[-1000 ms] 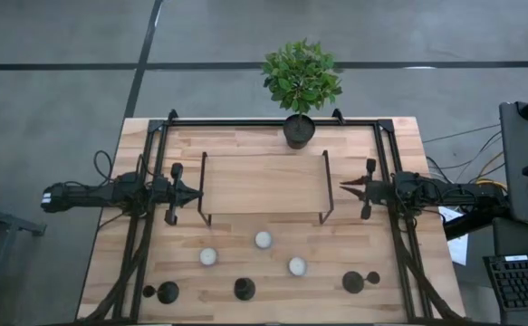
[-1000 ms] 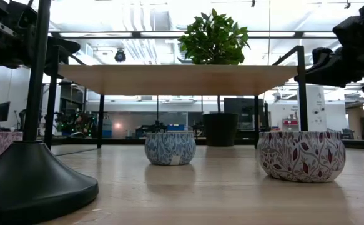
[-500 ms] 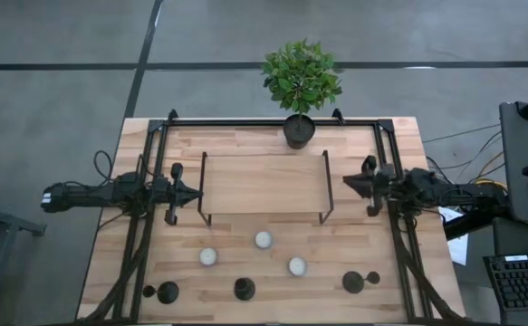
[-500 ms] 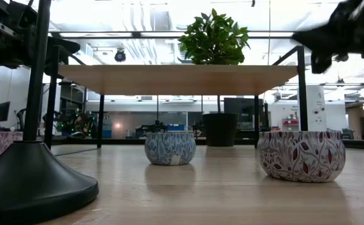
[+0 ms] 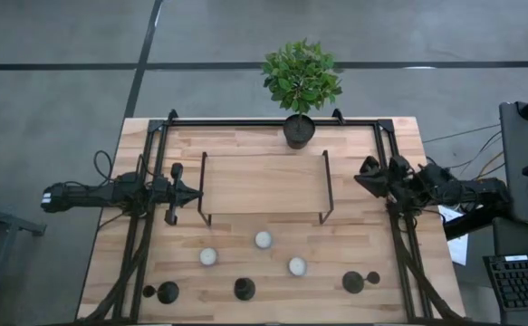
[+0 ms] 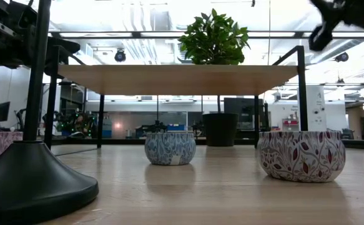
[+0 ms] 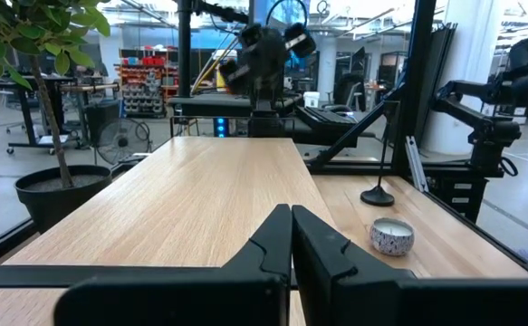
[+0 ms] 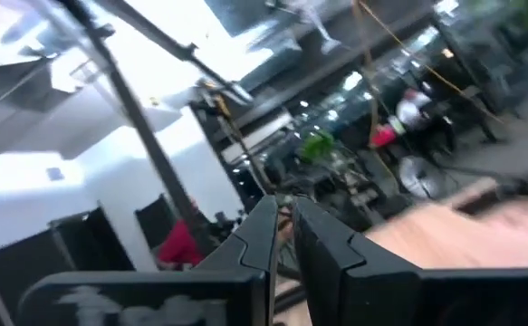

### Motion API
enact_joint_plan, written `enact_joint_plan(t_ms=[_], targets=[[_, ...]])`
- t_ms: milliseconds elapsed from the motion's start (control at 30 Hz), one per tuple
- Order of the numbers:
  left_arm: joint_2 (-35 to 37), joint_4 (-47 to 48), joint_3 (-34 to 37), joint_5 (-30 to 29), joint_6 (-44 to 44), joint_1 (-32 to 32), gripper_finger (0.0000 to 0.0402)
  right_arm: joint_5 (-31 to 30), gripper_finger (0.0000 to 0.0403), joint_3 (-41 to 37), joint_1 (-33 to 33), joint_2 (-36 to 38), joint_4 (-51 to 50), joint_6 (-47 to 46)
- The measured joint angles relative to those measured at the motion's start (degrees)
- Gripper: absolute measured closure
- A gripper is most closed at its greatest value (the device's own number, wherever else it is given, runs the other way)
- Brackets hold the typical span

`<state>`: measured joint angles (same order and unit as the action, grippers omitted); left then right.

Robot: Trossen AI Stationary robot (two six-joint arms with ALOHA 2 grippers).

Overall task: Pick & Place candle stick holders
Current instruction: Put the right black candle holder on the shelf

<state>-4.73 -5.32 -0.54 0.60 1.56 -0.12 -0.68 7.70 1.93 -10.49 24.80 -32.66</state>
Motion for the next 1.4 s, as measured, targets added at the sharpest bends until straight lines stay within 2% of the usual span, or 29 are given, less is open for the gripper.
enact_joint_plan(t_ms=[233, 300, 400, 500, 667, 833, 1067, 1233, 1400], targets=[[0.0, 0.0, 0.0, 0.0, 0.0, 0.0, 0.0392, 8.5, 0.0375, 11.6, 2.9, -9.3, -2.5, -2.3], [0.0, 0.2, 0.0, 0.0, 0.0, 0.0, 0.0392, 8.2, 0.0375, 17.3, 4.4, -12.9, -9.2, -1.9], [0.0, 0.2, 0.0, 0.0, 0.0, 0.0, 0.0392, 7.8, 0.0374, 27.4, 6.4, -19.2, -24.8, -2.1], [0.0, 0.2, 0.0, 0.0, 0.0, 0.0, 0.0392, 7.4, 0.0374, 37.7, 9.1, -26.2, -37.0, -5.0], [0.0, 0.2, 0.0, 0.0, 0.0, 0.0, 0.0392, 2.9, 0.0355, 53.8, 15.0, -39.4, -53.0, -10.7], [0.0, 0.2, 0.0, 0.0, 0.0, 0.0, 0.0392, 2.0, 0.0304, 68.5, 19.5, -52.7, -63.9, -18.0], [0.0, 0.2, 0.0, 0.0, 0.0, 0.0, 0.0392, 2.2, 0.0199, 85.2, 23.7, -67.6, -87.5, -25.3], [0.0, 0.2, 0.0, 0.0, 0.0, 0.0, 0.0392, 3.8, 0.0128, 92.8, 27.2, -74.6, -103.8, -33.3], [0.0, 0.2, 0.0, 0.0, 0.0, 0.0, 0.0392, 4.4, 0.0097, 96.8, 32.2, -79.7, -115.3, -42.1]])
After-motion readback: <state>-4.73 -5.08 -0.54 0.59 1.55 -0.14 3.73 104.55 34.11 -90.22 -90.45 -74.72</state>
